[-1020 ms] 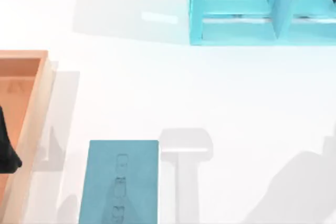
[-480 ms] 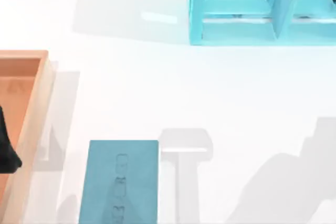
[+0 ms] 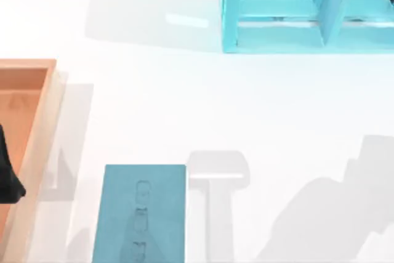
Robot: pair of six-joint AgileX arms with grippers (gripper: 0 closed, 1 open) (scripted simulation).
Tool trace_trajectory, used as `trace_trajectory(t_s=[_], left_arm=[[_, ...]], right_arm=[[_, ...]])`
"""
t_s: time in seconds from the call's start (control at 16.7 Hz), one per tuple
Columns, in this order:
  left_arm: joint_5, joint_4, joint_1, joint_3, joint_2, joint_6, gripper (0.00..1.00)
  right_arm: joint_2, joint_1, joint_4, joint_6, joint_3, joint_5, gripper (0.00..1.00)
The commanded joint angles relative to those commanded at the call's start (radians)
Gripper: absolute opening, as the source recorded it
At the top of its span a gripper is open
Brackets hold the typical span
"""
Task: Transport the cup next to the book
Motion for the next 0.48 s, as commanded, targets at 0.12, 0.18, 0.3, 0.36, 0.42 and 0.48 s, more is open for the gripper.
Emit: trace_trajectory(t_s=[0.12, 0.18, 0.3, 0.36, 0.42, 0.48], left_arm=[[0.0, 0.0, 0.0, 0.0, 0.0, 0.0, 1.0], [0.0, 0.0, 0.0, 0.0, 0.0, 0.0, 1.0], [0.0, 0.0, 0.0, 0.0, 0.0, 0.0, 1.0], [0.0, 0.0, 0.0, 0.0, 0.0, 0.0, 1.0], [0.0, 0.0, 0.0, 0.0, 0.0, 0.0, 1.0], [0.0, 0.0, 0.0, 0.0, 0.0, 0.0, 1.0]], right_arm=[[0.022, 0.055, -0.015, 0.069, 0.026, 0.001, 0.0], [0.033, 0.095, -0.023, 0.119, 0.041, 0.002, 0.0], [0.054, 0.197, -0.043, 0.248, 0.072, 0.006, 0.0], [0.065, 0.26, -0.055, 0.329, 0.09, 0.009, 0.0], [0.076, 0.327, -0.066, 0.418, 0.112, 0.013, 0.0], [0.086, 0.395, -0.077, 0.514, 0.136, 0.017, 0.0]])
